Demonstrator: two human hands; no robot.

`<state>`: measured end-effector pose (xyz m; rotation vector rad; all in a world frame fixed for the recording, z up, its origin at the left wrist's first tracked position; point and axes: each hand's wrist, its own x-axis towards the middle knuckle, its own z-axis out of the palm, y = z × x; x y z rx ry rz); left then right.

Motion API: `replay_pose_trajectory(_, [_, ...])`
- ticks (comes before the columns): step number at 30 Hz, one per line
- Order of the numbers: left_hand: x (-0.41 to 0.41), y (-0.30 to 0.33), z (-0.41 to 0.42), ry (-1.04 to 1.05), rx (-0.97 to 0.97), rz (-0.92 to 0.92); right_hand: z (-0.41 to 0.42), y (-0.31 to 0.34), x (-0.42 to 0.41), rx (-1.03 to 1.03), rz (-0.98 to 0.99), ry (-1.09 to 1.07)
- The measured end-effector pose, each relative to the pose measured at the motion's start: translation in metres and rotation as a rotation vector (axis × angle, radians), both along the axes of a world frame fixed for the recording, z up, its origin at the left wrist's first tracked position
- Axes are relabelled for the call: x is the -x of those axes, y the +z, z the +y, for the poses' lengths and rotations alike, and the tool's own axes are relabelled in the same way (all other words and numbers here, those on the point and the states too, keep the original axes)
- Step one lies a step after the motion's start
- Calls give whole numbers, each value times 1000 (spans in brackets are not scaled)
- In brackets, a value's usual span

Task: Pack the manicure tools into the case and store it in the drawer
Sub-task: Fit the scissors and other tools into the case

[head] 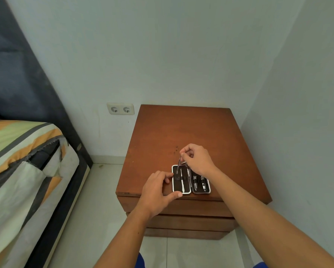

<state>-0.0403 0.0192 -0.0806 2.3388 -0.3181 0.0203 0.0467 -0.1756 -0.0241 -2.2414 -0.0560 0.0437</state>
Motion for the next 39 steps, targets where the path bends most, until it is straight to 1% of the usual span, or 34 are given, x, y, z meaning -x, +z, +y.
replay_pose_trajectory(9, [-1,-1,0,6,7,-11,1,-13,5,146,-38,120])
replay_pose_trajectory(12, [-1,-3,1,13,14,-7,-5,-14,8,194,-30,224])
replay_pose_trajectory(15, [-1,-5,1,10,22,0,-9,-13,16,288,-1,334])
replay_pose_trajectory(19, [-1,-5,1,5,27,3,-11,-11,27,343,-10,402])
replay_pose_trajectory(22, [-1,-5,1,4,30,-6,-11,-11,35,358,-36,395])
replay_pose_trajectory(26, [-1,-4,1,-1,31,-14,-10,-14,41,327,-23,383])
replay_pose_trajectory(32, [-1,-5,1,0,34,-10,-15,-13,42,368,-13,434])
replay_pose_trajectory(34, [-1,-5,1,-3,35,-9,-17,-13,42,354,-8,435])
replay_pose_trajectory(37, [-1,-4,1,-7,33,-24,-24,-11,39,216,-18,353])
replay_pose_trajectory(39, [-1,-3,1,-9,31,-34,-30,-8,32,168,-69,229])
